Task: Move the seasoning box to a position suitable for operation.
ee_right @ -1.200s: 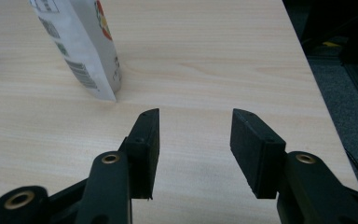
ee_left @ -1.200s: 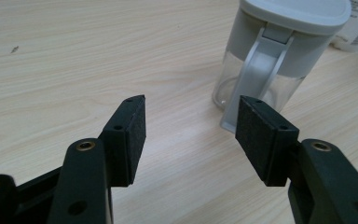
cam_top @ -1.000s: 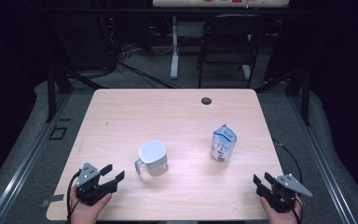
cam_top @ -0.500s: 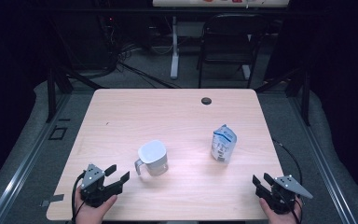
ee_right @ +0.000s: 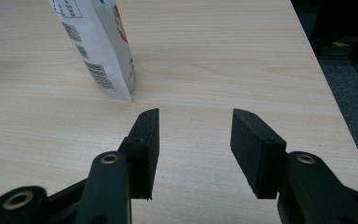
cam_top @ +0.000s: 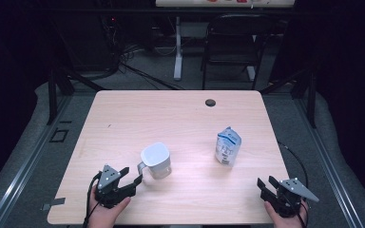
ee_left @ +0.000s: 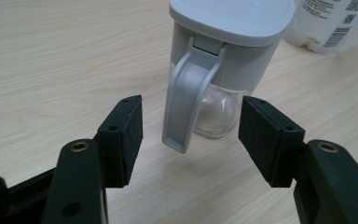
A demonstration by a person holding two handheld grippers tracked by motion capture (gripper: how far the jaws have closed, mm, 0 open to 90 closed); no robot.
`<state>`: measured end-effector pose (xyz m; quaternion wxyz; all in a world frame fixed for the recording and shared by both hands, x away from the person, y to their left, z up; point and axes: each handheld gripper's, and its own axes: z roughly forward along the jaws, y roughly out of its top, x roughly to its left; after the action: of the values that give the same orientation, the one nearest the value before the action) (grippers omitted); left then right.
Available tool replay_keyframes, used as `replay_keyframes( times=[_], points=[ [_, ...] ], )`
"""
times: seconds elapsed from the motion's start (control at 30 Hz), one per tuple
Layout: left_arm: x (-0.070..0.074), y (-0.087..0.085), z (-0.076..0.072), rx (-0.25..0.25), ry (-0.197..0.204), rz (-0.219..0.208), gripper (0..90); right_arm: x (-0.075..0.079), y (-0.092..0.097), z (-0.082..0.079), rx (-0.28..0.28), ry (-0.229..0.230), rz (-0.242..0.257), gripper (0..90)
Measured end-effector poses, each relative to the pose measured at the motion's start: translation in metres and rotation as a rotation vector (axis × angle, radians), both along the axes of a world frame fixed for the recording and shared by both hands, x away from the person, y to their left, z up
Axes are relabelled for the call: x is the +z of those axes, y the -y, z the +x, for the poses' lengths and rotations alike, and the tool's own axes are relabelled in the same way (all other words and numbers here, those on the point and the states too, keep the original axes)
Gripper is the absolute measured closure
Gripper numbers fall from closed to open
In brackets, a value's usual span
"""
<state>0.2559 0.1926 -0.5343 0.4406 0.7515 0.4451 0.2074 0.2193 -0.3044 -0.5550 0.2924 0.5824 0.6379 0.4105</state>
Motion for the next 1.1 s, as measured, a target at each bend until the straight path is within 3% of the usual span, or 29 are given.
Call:
replay_keyframes(
  times=[0.4, 1.1],
  points=[
    [-0.002, 0.007, 0.007, 0.015, -0.006, 0.008, 44.0, -0.001, 0.0, 0.001, -0.001, -0.006, -0.003, 52.5],
    [-0.012, 0.016, 0.02, 0.053, -0.026, 0.059, 65.4, -0.002, 0.001, 0.002, 0.0, -0.003, 0.002, 52.5]
  ],
)
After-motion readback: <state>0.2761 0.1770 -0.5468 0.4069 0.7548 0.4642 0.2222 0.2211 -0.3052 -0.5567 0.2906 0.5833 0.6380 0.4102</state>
